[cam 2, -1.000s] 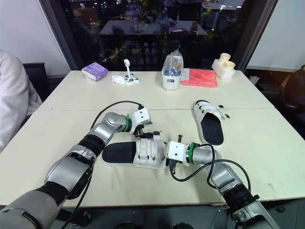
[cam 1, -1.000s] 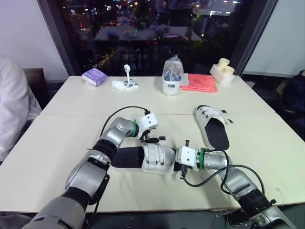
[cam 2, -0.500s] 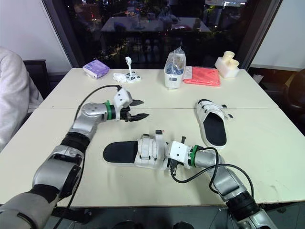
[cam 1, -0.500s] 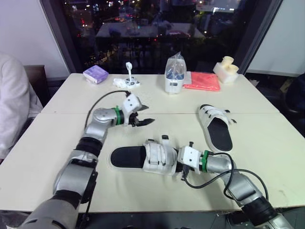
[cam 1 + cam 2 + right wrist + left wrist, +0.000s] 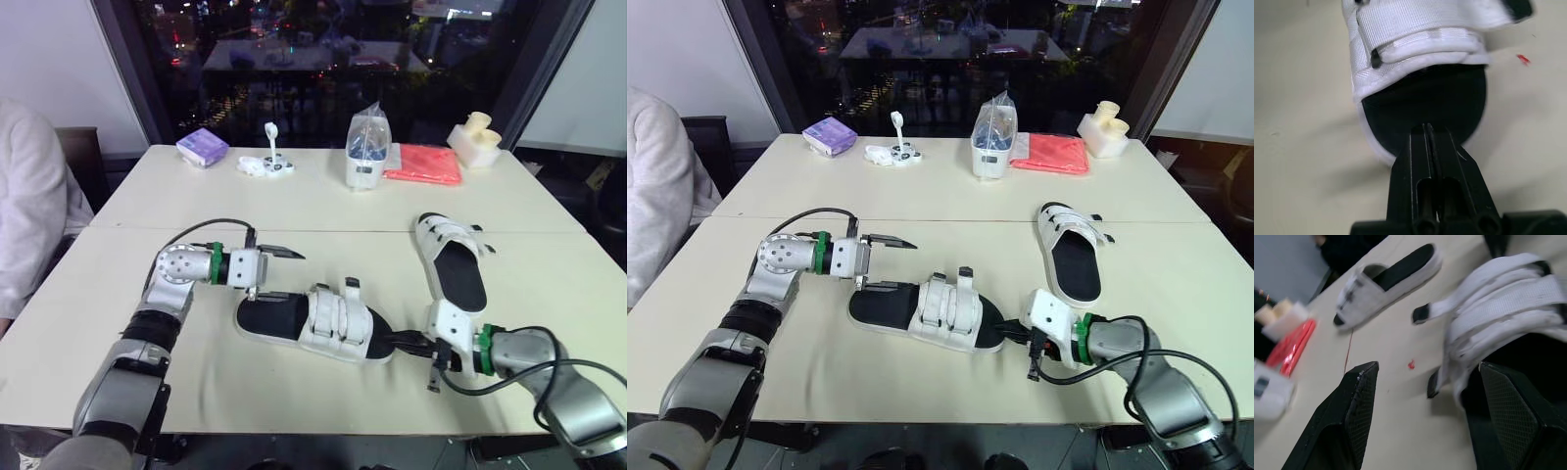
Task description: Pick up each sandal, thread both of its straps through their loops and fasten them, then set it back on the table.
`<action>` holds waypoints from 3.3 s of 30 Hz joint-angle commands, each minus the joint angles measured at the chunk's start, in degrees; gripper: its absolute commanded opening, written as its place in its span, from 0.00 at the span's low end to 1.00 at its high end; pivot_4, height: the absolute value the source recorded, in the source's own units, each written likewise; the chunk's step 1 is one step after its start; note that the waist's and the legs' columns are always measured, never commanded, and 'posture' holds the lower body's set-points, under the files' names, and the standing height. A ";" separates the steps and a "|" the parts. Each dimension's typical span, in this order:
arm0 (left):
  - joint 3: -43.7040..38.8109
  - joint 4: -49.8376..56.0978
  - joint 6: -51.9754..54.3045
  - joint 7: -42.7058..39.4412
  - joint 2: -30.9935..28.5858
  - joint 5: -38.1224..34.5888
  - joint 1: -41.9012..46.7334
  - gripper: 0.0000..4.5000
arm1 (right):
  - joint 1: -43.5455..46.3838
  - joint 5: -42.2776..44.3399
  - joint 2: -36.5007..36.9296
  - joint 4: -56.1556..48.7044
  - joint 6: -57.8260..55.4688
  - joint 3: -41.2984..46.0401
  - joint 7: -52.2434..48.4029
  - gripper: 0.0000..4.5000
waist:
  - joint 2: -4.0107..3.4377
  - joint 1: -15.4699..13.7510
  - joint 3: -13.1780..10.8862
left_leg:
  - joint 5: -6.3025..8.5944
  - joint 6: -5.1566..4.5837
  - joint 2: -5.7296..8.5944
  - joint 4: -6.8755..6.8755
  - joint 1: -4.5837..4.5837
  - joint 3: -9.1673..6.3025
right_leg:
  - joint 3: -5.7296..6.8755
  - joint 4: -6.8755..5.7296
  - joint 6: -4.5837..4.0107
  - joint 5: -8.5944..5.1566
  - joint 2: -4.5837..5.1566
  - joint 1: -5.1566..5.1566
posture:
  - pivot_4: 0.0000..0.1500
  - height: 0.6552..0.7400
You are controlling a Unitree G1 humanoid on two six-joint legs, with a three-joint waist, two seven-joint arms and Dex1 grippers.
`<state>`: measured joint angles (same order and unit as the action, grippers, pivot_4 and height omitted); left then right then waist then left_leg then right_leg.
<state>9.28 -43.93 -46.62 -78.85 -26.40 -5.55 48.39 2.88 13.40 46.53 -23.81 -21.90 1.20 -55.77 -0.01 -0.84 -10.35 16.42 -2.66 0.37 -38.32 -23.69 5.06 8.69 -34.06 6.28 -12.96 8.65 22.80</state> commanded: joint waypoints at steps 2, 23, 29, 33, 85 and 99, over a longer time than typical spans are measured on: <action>2.06 -4.62 -12.00 -2.22 0.60 -0.04 2.39 0.76 | -1.28 5.00 2.05 -5.48 -3.25 6.65 -0.10 0.00 | 0.02 0.00 -0.02 | 0.00 -0.01 0.00 0.00 0.00 0.03 | 0.00 0.00 0.00 0.01 0.00 0.00 | 1.00 1.00; 2.65 -18.78 -42.59 33.37 9.76 39.69 9.87 0.57 | -2.72 12.79 -0.01 -15.34 -12.96 12.91 9.02 0.00 | 0.05 -0.91 -0.02 | 0.27 -0.49 0.00 -0.88 -0.78 0.03 | 0.04 -0.09 0.24 0.16 0.01 0.37 | 1.00 1.00; 13.26 -14.33 -32.15 68.89 6.88 65.88 12.86 0.01 | -3.80 19.60 0.84 -18.76 -18.96 16.30 9.62 0.00 | 0.12 -1.96 0.01 | 0.48 -0.86 0.00 -0.94 -0.78 -0.04 | 0.01 -0.14 0.29 0.19 0.01 0.31 | 1.00 1.00; 22.55 -17.43 -19.92 90.90 6.08 75.43 17.36 0.01 | -4.72 17.81 1.44 -18.60 -18.41 16.18 11.05 0.00 | 0.13 -2.13 0.03 | 0.50 -0.99 0.02 -1.04 -0.76 -0.02 | -0.11 -0.15 0.41 0.30 0.01 0.28 | 1.00 1.00; 4.28 8.18 43.56 38.10 3.18 20.98 5.56 0.98 | 1.10 10.28 0.68 -10.85 -10.64 4.39 11.57 0.00 | 0.17 -1.33 0.03 | 0.23 -0.71 -0.05 -1.77 -0.83 0.45 | -0.51 -1.05 0.44 0.27 0.10 0.64 | 1.00 1.00; -12.35 57.89 104.33 24.94 -2.32 -14.50 -10.65 0.70 | 1.60 10.66 1.43 -10.26 -10.55 5.66 9.90 0.00 | 0.10 -0.96 0.03 | 0.15 -0.59 -0.08 -1.78 -0.66 0.48 | -0.62 -1.12 0.45 0.26 -0.03 0.52 | 1.00 1.00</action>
<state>-1.48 9.33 53.37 -52.94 -27.61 -16.01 38.60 4.28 23.39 47.31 -33.27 -33.07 5.02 -45.46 0.10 -1.81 -10.32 16.55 -3.22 0.29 -40.10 -24.34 5.54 8.06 -35.18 6.73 -12.71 8.61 23.32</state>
